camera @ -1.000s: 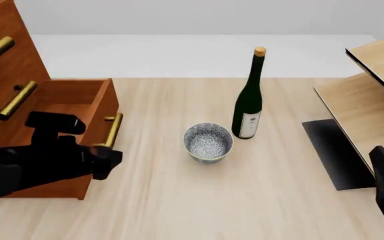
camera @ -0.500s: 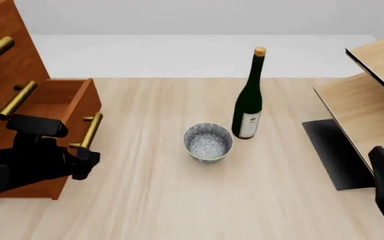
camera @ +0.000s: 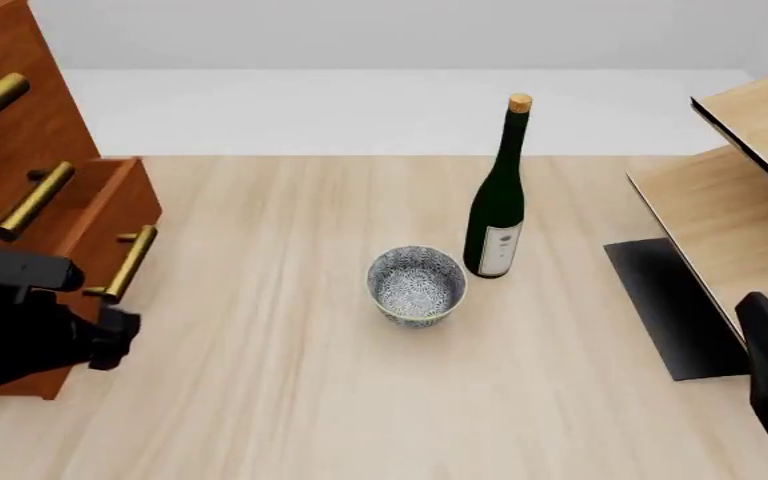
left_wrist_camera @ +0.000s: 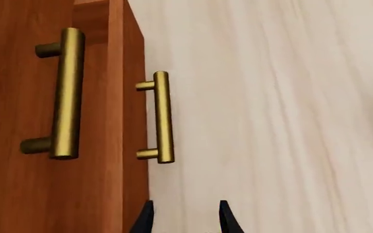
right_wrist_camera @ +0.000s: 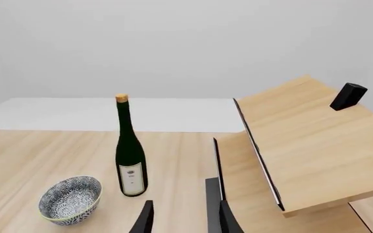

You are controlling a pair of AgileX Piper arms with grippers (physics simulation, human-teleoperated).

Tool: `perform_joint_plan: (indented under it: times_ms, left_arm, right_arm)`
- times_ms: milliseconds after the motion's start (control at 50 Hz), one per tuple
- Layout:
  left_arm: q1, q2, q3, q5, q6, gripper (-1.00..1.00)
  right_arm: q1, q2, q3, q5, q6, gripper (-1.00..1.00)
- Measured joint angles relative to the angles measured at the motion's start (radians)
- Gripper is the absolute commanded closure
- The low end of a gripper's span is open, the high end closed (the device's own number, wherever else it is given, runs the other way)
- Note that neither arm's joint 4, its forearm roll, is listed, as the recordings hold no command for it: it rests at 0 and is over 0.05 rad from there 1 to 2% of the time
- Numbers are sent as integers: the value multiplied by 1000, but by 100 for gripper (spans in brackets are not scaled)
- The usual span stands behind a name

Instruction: Close the bottom drawer of the cabinet and open the top drawer.

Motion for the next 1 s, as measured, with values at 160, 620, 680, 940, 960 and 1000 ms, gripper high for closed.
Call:
perform_joint_plan:
  times_ms: [160, 620, 680, 940, 960, 1000]
  left_arm:
    - [74, 5, 28, -40, 65, -100]
    - [255, -15, 77, -123, 206, -100]
    - [272, -18, 76, -127, 215, -100]
    - [308, -27, 74, -130, 224, -100]
    - [308, -27, 74, -130, 223, -100]
    - [308, -27, 74, -129, 222, -100]
  right_arm:
    - [1, 1, 0, -1, 0, -100]
    - [1, -1, 0, 0, 2, -100]
    - [1, -1, 0, 0, 2, -100]
    - [1, -1, 0, -1, 2, -100]
    - [1, -1, 0, -1, 2, -100]
    - [1, -1, 0, -1, 2, -100]
